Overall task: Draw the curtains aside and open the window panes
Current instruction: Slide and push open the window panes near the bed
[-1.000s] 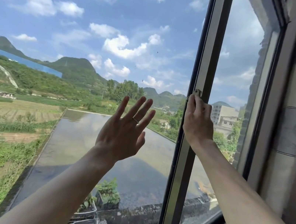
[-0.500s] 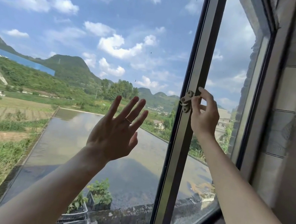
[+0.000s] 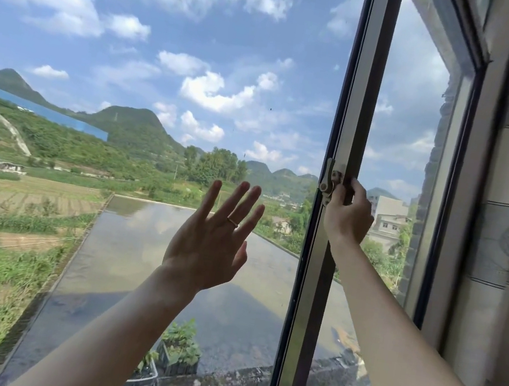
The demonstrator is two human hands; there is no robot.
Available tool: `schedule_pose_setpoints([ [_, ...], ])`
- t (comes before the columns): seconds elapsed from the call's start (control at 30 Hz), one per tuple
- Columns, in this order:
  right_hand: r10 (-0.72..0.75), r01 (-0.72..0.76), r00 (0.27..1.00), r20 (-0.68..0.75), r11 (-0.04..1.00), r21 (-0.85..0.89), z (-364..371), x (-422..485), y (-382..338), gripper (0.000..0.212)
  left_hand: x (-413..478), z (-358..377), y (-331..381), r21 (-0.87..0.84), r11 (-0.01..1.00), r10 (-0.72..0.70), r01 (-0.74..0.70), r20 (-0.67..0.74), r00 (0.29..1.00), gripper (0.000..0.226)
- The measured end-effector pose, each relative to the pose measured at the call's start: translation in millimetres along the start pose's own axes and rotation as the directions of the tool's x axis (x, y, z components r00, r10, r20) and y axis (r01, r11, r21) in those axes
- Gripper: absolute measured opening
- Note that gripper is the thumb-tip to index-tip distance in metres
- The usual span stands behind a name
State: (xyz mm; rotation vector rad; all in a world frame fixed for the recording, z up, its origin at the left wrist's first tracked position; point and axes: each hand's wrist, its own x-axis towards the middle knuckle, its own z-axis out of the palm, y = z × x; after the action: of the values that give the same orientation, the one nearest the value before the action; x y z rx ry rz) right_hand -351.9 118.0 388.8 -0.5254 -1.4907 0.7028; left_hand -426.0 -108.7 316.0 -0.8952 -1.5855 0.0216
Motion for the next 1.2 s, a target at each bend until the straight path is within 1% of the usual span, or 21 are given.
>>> schedule_pose_setpoints([
  [0.03, -0.031, 0.031, 0.999, 0.014, 0.999, -0.029, -1.0, -10.9, 2.3, 0.047, 0.0, -1.6, -0.4, -0.017, 1.000, 0.008, -0.008, 0.006, 1.000, 0.067],
  [0.13, -0.080, 0.100, 0.985, 0.152, 0.987, -0.124, -7.9, -54.4, 5.5, 0.058, -7.9, -13.9, -2.1, -0.105, 0.994, 0.005, 0.001, 0.053, 0.999, 0.066],
  [0.2, -0.113, 0.147, 0.968, 0.223, 0.979, -0.142, -14.2, -89.1, 4.3, 0.063, -24.6, -24.8, -1.8, -0.186, 0.982, -0.014, 0.031, 0.093, 0.996, 0.065],
  [0.23, -0.108, 0.148, 0.959, 0.262, 0.979, -0.138, -17.7, -108.7, 1.6, 0.064, -36.9, -31.5, -3.2, -0.235, 0.971, -0.010, 0.037, 0.118, 0.993, 0.063],
  [0.3, -0.044, 0.096, 0.934, 0.353, 0.987, -0.130, -24.9, -153.8, -10.9, 0.062, -65.4, -45.2, -10.5, -0.311, 0.950, 0.028, 0.024, 0.163, 0.986, 0.059],
  [0.37, 0.014, 0.050, 0.899, 0.438, 0.990, -0.134, -31.7, -200.1, -24.5, 0.059, -91.2, -57.4, -20.1, -0.342, 0.939, 0.045, 0.021, 0.184, 0.982, 0.056],
  [0.47, 0.062, 0.012, 0.848, 0.526, 0.991, -0.136, -37.2, -270.3, -42.3, 0.057, -134.9, -76.4, -41.7, -0.389, 0.920, 0.049, 0.039, 0.215, 0.975, 0.052],
  [0.53, 0.093, 0.000, 0.807, 0.583, 0.988, -0.157, -38.0, -308.6, -49.8, 0.058, -164.5, -86.4, -56.2, -0.391, 0.920, 0.060, 0.032, 0.221, 0.973, 0.052],
  [0.67, 0.172, -0.016, 0.705, 0.688, 0.974, -0.227, -41.8, -377.7, -75.9, 0.061, -227.2, -117.8, -96.0, -0.358, 0.934, 0.110, -0.003, 0.280, 0.954, 0.056],
  [0.73, 0.181, -0.005, 0.673, 0.717, 0.971, -0.241, -43.3, -406.6, -94.0, 0.060, -249.8, -136.0, -115.8, -0.339, 0.941, 0.122, -0.008, 0.318, 0.940, 0.057],
  [0.8, 0.169, 0.021, 0.653, 0.739, 0.970, -0.240, -42.7, -430.4, -108.1, 0.060, -266.0, -152.9, -131.0, -0.336, 0.942, 0.104, 0.022, 0.355, 0.929, 0.055],
  [0.87, 0.146, 0.042, 0.639, 0.755, 0.974, -0.223, -42.6, -452.9, -120.0, 0.059, -282.5, -172.5, -142.9, -0.342, 0.937, 0.065, 0.077, 0.385, 0.920, 0.051],
  [0.93, 0.122, 0.054, 0.614, 0.780, 0.979, -0.196, -42.0, -477.1, -134.8, 0.056, -304.2, -197.6, -157.2, -0.341, 0.927, -0.007, 0.156, 0.401, 0.916, 0.047],
  [1.03, 0.077, 0.056, 0.582, 0.810, 0.989, -0.135, -42.9, -506.1, -149.3, 0.054, -332.6, -227.8, -176.5, -0.370, 0.886, -0.131, 0.278, 0.376, 0.917, 0.042],
  [1.13, 0.033, 0.079, 0.565, 0.824, 0.992, -0.094, -42.3, -535.3, -166.3, 0.053, -363.7, -255.7, -206.5, -0.462, 0.803, -0.275, 0.376, 0.271, 0.922, 0.037],
  [1.2, 0.017, 0.087, 0.556, 0.831, 0.993, -0.078, -40.7, -550.8, -177.8, 0.053, -378.8, -266.1, -226.9, -0.534, 0.734, -0.386, 0.420, 0.180, 0.905, 0.035],
])
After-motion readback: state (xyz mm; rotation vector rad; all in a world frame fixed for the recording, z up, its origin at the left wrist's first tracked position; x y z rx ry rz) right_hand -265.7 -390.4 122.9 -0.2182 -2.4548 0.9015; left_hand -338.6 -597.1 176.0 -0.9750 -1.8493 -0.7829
